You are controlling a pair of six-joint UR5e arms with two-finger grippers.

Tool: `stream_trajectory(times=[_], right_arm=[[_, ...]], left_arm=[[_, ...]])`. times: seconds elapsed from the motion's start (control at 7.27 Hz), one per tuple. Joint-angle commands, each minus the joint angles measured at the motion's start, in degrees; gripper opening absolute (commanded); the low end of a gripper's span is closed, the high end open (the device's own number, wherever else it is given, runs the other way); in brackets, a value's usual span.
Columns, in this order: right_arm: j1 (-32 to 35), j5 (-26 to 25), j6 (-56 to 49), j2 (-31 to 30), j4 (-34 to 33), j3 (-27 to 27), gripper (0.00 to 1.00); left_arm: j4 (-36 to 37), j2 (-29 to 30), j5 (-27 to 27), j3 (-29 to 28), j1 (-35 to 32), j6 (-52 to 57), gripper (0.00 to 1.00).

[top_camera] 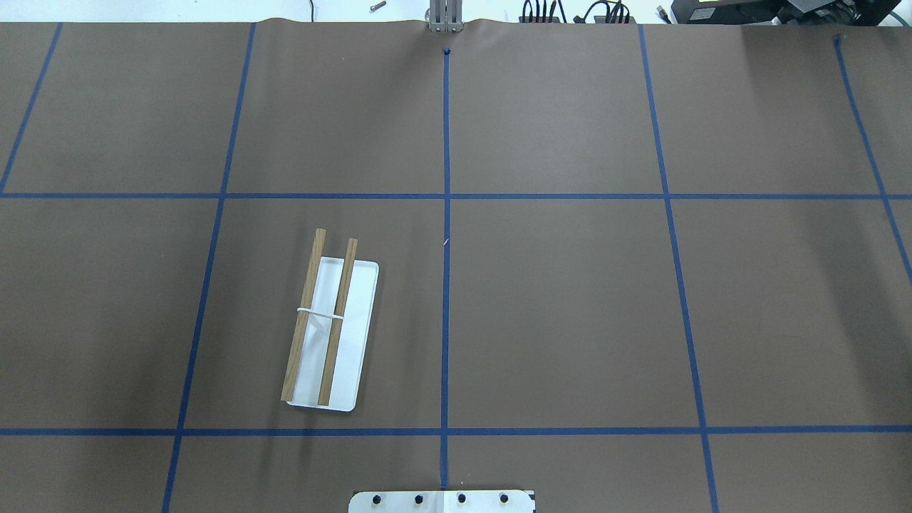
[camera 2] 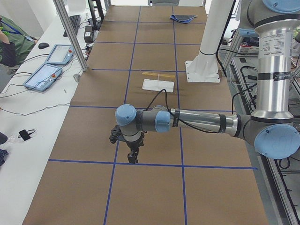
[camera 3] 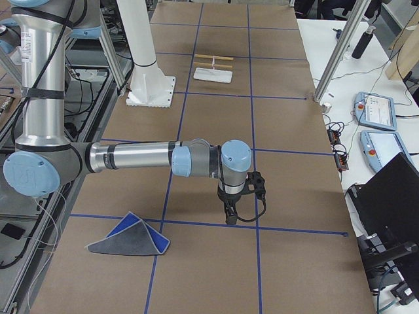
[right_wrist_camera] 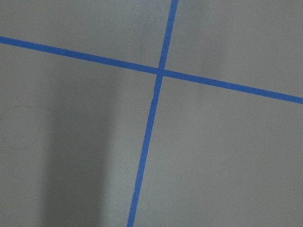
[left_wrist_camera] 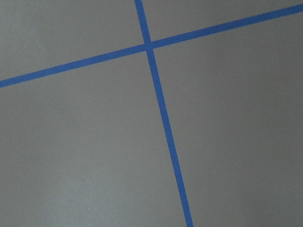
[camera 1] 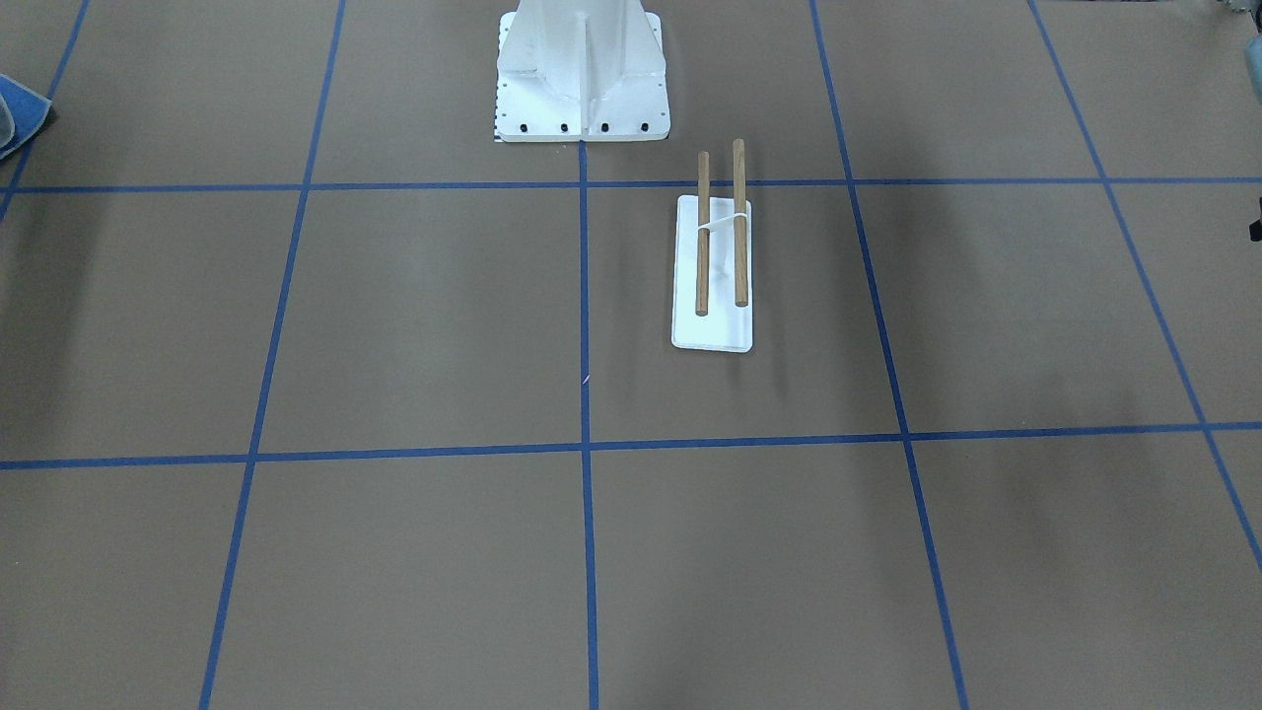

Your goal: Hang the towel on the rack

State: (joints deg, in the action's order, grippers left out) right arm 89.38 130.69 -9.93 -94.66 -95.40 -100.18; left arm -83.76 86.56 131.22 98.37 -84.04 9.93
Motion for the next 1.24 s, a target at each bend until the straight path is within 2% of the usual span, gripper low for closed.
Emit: stream_trajectory(times=[0.0,0.28,0.83,0.96,1.1], right_arm=[[0.00,0.00,0.00,0.09,0.04,-0.01,1.00],[0.00,-0.09,-0.09,0.00,0.04,-0.45,1.00],[0.79,-1.58,-0.09,0.96,0.30,-10.00,1.00],[0.79,-1.23,0.09,2.01,0.31,-10.73,1.00],[0.88,-0.45,-0.61,0.37,0.13,-11.52,1.00]], left_arm=[[0.00,0.10,0.00,0.06,0.02,0.01,0.99],[-0.09,0.36,0.00,0.67,0.02,0.01,0.99],[-0.26,1.32,-0.44,6.46,-0.59,0.01,0.99],[-0.44,2.02,-0.35,7.00,-0.86,-0.25,0.99],[-0.70,3.86,-0.35,6.83,-1.55,-0.34,0.99]])
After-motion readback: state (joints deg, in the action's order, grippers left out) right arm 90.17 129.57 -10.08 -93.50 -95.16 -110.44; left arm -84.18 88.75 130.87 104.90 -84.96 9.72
